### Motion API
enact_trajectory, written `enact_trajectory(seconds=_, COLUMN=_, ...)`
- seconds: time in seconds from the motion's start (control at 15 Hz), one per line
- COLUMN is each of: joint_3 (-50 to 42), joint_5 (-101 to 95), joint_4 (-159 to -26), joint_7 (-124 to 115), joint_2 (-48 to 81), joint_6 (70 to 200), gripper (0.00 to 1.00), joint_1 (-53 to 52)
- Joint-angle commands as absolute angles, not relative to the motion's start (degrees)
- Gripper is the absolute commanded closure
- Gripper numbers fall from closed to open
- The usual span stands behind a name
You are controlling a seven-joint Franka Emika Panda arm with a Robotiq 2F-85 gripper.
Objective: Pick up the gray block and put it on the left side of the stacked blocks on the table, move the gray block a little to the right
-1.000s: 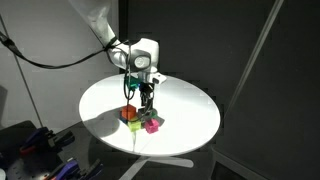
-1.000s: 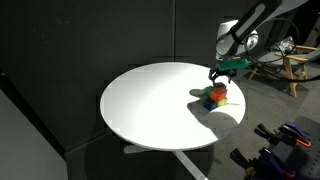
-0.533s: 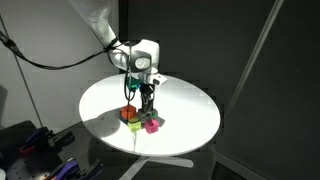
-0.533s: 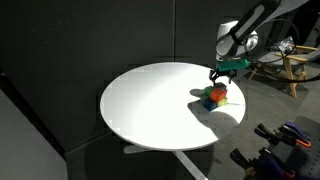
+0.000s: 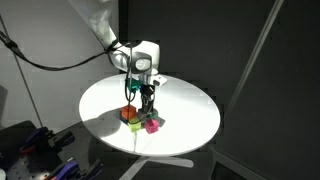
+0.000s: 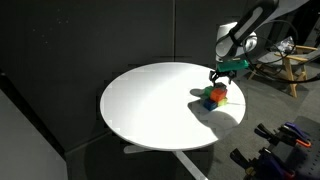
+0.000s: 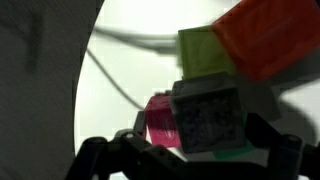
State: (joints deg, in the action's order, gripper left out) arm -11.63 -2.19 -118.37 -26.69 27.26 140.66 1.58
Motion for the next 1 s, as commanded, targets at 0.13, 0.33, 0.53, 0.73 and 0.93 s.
enact_trajectory(seconds=0.13, joint_3=-12.94, joint_5=-3.33, joint_4=-116.94, joint_7=-28.18, joint_2=28.53, joint_6=140.91, gripper=0.0, joint_1=0.4)
enact_trajectory(seconds=0.33, joint_3=-13.22, joint_5=-3.38, joint_4=-116.74, joint_7=-28.46, joint_2=28.81, joint_6=140.65, gripper=0.34, joint_1=0.12)
enact_trajectory(seconds=0.53, joint_3=-14.0, joint_5=-3.71, joint_4=-116.79, joint_7=-30.31, joint_2=28.96, joint_6=140.91, gripper=0.6, joint_1=-0.66)
enact_trajectory(seconds=0.73, joint_3=-14.94, joint_5=-4.25, joint_4=-117.45, joint_7=-31.78, joint_2=27.84, joint_6=140.13, gripper=0.69, joint_1=-1.45)
enact_trajectory(seconds=0.93, joint_3=-15.71, joint_5=-5.06, joint_4=-118.38, joint_7=-32.4, joint_2=26.35, joint_6=139.67, gripper=0.73, joint_1=-2.05)
